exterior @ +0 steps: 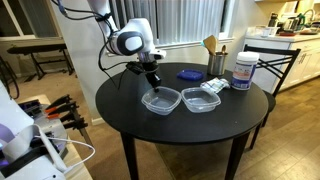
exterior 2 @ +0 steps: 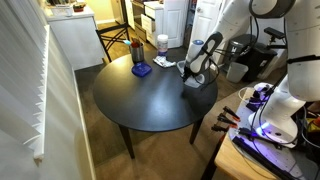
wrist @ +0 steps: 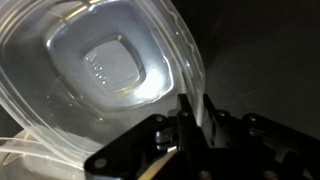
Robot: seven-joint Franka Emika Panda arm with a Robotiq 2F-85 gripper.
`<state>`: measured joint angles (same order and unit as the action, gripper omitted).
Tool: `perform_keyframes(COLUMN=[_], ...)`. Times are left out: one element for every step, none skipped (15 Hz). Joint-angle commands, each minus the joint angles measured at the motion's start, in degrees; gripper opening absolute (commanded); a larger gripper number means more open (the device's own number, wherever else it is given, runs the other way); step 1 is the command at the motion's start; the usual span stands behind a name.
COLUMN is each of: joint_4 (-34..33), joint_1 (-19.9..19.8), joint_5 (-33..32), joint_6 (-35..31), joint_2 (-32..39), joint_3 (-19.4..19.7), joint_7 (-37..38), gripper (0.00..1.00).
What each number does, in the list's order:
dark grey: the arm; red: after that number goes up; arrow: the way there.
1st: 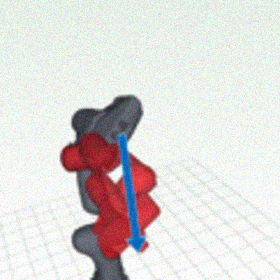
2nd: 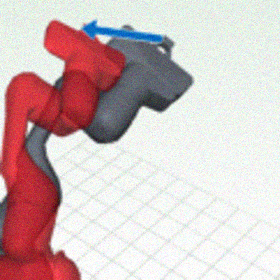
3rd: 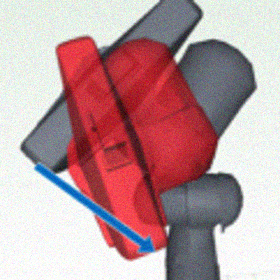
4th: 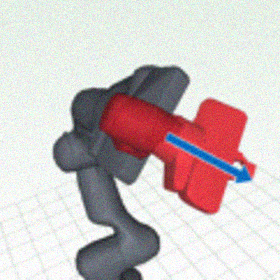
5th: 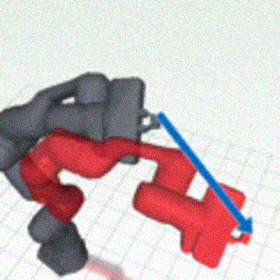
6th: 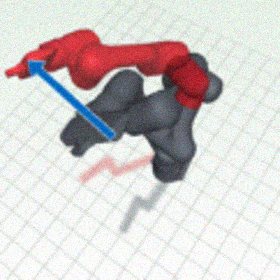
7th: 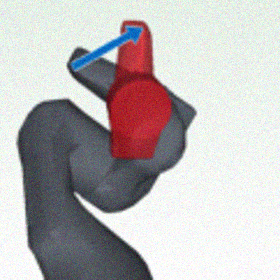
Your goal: Pick up the plastic bowl on the left and put it inside the plastic bowl on he right
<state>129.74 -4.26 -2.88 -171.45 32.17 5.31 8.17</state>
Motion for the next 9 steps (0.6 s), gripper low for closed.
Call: perform_keyframes(joint_4=[3.19,3.51,3.5,3.51,3.41,3.31,3.08,3.01,2.82], joint_1=[3.4,4.77,6.33,7.61,9.31,10.61,12.25,13.17,14.5], joint_5=[0.8,0.26,-0.43,-1.0,-1.97,-2.89,-4.58,-6.63,-9.64], joint_6=[2.15,2.53,3.41,4.15,5.5,6.62,7.51,7.66,7.76], joint_2=[-5.38,-6.21,-6.85,-7.33,-7.73,-8.06,-8.19,-8.55,-8.81], joint_3=[3.67,5.16,6.81,8.11,9.74,10.89,12.46,13.5,15.29], joint_7=[0.57,1.13,1.78,2.26,2.97,3.6,4.39,4.04,3.85], gripper=[0.04,0.04,0.04,0.04,0.04,0.04,0.04,0.04,0.04])
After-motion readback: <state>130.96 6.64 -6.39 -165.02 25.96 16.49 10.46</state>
